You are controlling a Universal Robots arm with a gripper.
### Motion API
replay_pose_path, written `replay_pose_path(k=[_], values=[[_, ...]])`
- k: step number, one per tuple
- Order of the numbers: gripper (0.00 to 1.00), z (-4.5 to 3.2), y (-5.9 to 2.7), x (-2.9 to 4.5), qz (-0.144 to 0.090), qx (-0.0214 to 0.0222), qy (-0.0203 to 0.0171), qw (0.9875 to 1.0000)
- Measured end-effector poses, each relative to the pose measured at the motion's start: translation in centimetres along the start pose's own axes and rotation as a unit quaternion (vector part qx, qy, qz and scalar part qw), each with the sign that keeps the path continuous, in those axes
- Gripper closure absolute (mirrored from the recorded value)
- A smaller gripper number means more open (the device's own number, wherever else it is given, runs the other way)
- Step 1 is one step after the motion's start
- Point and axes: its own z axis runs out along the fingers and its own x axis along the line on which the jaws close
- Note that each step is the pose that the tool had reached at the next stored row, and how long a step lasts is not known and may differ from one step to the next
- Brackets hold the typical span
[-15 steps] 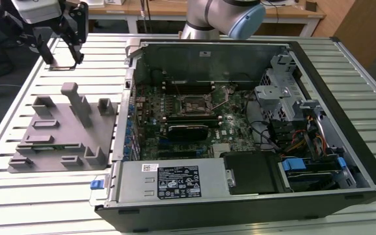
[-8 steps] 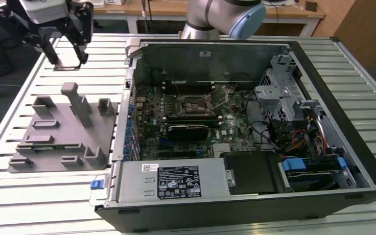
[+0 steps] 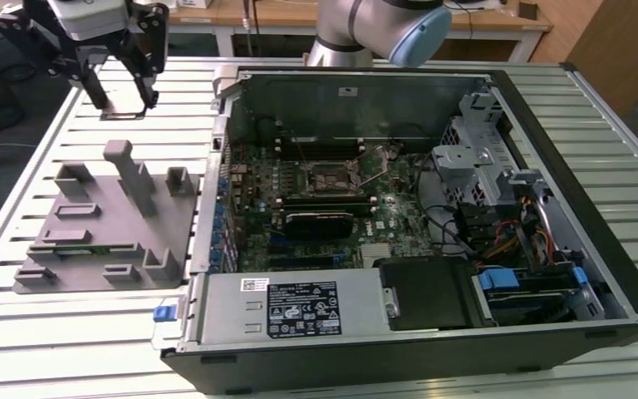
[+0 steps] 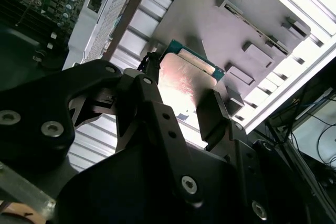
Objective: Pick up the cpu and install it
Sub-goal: 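Pick up the cpu and move it towards the insertion slot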
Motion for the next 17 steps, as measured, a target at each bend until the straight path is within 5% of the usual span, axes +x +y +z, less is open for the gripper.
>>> replay_pose_path(k=[17], values=[[0.47,0.03,-0.08,-2.41,0.000,0.0001,0.0001,1.0000]])
